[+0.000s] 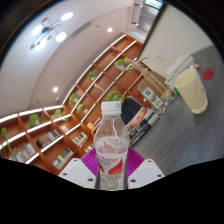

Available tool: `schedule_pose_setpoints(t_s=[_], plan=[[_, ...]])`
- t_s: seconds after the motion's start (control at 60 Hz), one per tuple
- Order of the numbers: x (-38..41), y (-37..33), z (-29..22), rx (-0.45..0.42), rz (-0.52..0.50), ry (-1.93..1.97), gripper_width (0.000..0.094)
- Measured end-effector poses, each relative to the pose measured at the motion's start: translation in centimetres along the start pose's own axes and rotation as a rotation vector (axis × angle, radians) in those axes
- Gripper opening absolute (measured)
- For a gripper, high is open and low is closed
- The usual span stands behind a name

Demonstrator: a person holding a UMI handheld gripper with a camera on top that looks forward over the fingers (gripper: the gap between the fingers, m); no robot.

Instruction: Pour water

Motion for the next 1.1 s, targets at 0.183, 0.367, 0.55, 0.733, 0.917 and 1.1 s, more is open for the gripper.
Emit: schedule_pose_setpoints(t_s=[0.183, 0.367, 0.55, 0.733, 0.917, 1.1], plan=[[-3.4, 2.2, -8.2, -0.172, 0.022, 0.528, 0.0343], [-4.9, 4.0, -13.3, -0.238, 0.033, 0.848, 0.0346], [-7.0, 5.6, -15.7, -0.296, 0.054, 1.093, 0.0344], [-8.9, 6.2, -16.5, -0.333, 0.078, 1.322, 0.0344], [-9.5, 6.8, -16.3, -0.317, 0.089, 1.37, 0.0344], [-8.7, 6.6, -15.9, -0.257, 0.108, 1.187, 0.0347]])
Point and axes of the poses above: the point between the fingertips, and its own axes, seen from behind it with the camera up: x to the left, z down, y forward, the way the camera looks, the point moved 7 cm from there along -y, backward, against the way the camera looks, and after that the axes turned 10 degrees about -x, right-handed, at the moved point
